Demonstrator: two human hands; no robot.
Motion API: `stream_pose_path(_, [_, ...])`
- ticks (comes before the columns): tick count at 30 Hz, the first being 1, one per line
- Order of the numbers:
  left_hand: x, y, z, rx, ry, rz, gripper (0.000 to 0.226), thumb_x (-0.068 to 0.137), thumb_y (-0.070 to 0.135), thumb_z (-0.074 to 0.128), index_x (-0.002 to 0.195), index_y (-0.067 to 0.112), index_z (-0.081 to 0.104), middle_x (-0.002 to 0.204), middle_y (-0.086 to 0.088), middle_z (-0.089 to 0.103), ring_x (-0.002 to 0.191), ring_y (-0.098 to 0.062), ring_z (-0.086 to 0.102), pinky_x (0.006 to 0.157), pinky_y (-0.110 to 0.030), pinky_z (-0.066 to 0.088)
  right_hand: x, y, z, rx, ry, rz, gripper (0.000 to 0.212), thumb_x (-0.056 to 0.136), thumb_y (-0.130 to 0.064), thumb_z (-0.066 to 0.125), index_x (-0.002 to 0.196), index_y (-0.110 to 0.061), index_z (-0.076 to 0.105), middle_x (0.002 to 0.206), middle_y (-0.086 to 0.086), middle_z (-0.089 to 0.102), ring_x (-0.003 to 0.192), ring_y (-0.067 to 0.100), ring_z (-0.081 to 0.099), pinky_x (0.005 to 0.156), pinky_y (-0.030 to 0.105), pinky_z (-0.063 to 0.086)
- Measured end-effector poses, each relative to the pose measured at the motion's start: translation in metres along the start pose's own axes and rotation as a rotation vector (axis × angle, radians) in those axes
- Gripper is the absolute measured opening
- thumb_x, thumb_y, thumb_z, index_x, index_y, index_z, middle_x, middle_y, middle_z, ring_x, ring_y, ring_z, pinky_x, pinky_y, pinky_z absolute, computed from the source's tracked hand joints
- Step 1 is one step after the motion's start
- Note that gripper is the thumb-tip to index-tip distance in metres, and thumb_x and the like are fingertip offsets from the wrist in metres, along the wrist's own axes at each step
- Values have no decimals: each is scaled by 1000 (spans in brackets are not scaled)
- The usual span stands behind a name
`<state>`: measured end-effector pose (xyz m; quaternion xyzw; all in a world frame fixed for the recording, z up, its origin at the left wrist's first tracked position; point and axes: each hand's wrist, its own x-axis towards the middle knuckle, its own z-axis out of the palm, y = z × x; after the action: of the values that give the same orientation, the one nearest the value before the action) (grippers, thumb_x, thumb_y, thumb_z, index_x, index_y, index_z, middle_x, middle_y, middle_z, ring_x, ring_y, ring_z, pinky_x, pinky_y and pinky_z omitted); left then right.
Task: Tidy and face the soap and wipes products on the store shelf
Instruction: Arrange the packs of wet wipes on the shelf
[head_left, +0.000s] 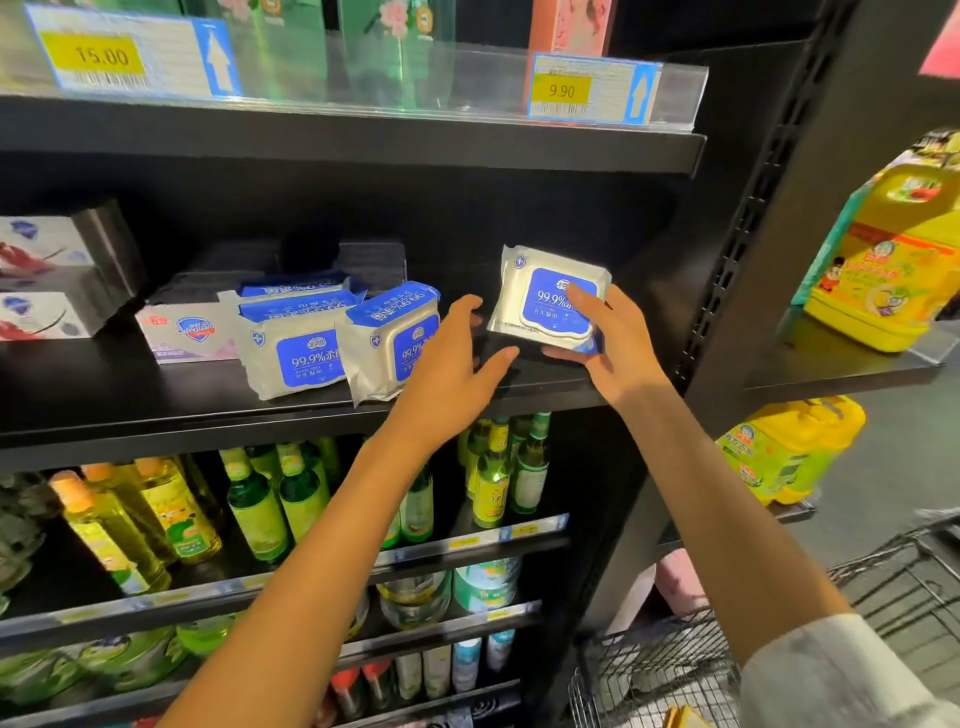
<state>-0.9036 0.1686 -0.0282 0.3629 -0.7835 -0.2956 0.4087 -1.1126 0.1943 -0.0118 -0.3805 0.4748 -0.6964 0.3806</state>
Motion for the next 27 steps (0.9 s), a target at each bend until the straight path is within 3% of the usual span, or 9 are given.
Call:
stream_pose_path(2, [9, 10, 5, -126, 27, -37, 76, 99, 36, 70, 160, 26, 25, 151, 1, 49, 128, -9, 53, 94, -24, 52, 0, 1, 0, 7, 7, -13, 39, 93, -26, 75, 128, -18, 61, 114, -1, 78, 110, 23, 75, 81, 42, 66])
stream_pose_path(6, [29, 16, 12, -545, -47, -203, 74, 96, 24, 76, 156, 23, 33, 131, -2, 64, 111, -19, 72, 91, -44, 63, -1, 0, 1, -25, 6, -27, 34, 93, -23, 75, 124, -20, 62, 110, -4, 78, 107, 19, 76, 80, 33, 65])
stream_pose_path(9, [35, 10, 15, -732, -116, -250, 59, 93, 18, 78, 145, 16, 50, 127, -9, 72, 111, -24, 74, 90, -46, 63, 0, 2, 3, -92, -26, -43, 37, 94, -22, 76, 128, -18, 61, 115, 1, 77, 106, 20, 76, 79, 33, 65])
stream_pose_path(15, [38, 0, 15, -800, -65, -249, 55, 92, 8, 77, 140, 17, 51, 125, -6, 73, 114, -22, 73, 94, -50, 62, 2, 4, 3, -114, -48, -31, 30, 102, -37, 61, 123, -16, 59, 117, 2, 75, 108, 23, 75, 77, 37, 65])
stream_pose_path(19, [39, -4, 16, -802, 9, -224, 62, 91, 7, 78, 144, 19, 47, 129, -4, 70, 115, -19, 72, 92, -48, 62, -1, 2, 9, -134, -76, -4, 57, 87, -57, 60, 127, -15, 61, 118, 5, 76, 105, 25, 76, 75, 42, 66])
stream_pose_path(27, [40, -6, 15, -778, -41, -185, 64, 91, 7, 79, 144, 19, 47, 133, -6, 68, 120, -22, 70, 95, -56, 60, 3, 2, 1, -173, -77, -5, 25, 102, -35, 64, 118, -16, 63, 118, 3, 76, 109, 20, 75, 75, 36, 64])
